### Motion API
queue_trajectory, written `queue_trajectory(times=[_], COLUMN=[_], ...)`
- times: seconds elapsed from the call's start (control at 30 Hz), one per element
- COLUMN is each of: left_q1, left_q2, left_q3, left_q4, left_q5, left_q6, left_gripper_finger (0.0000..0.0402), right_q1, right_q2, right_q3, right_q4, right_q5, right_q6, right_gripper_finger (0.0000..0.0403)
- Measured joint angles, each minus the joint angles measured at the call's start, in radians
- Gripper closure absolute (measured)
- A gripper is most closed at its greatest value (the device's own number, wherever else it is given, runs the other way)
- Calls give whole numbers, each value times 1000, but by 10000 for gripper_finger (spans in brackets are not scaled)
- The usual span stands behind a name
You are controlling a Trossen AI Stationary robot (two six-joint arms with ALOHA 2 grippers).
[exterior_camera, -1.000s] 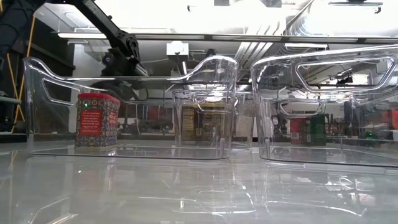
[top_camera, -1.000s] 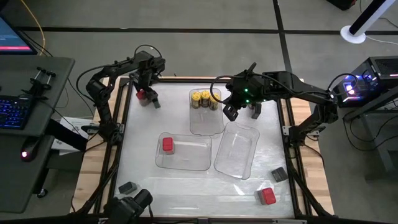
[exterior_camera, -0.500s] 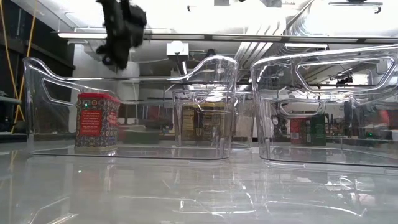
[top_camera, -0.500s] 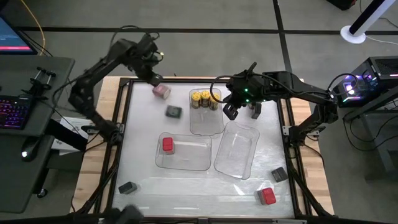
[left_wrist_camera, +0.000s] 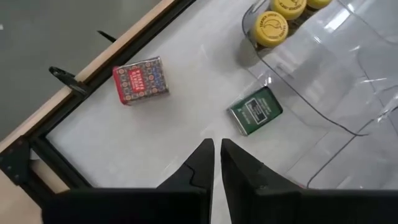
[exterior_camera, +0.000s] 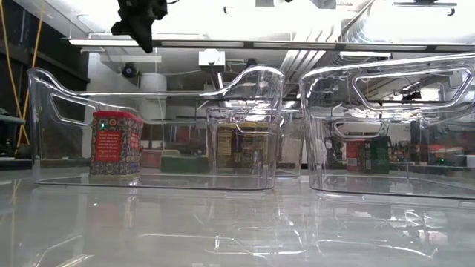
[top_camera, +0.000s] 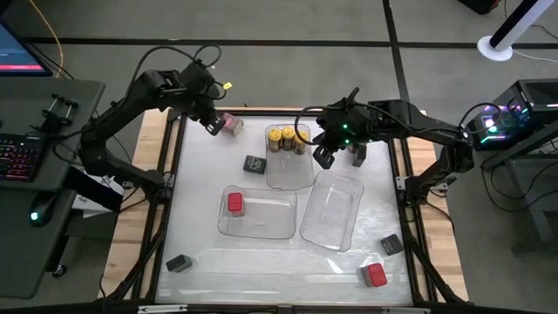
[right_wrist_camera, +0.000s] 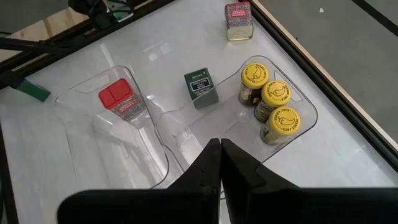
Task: Sort spices by type
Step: Put the top right red seasoning can into the left transparent bin
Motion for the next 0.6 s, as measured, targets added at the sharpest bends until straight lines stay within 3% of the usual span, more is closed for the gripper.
queue_trajectory(times=[0.33,0.6], left_q1=[0,-6], left_q2=[78,172], left_q3=[0,0], left_q4=[38,51], left_q5=[-24,-31], left_q6=[15,29], left_gripper_finger=[383,382], right_q1=[0,0], right_q2=[0,0], right_q3=[0,0], right_q4=[-88,-281], right_q5=[9,125], right_q6=[2,53], right_gripper_finger=[403,403])
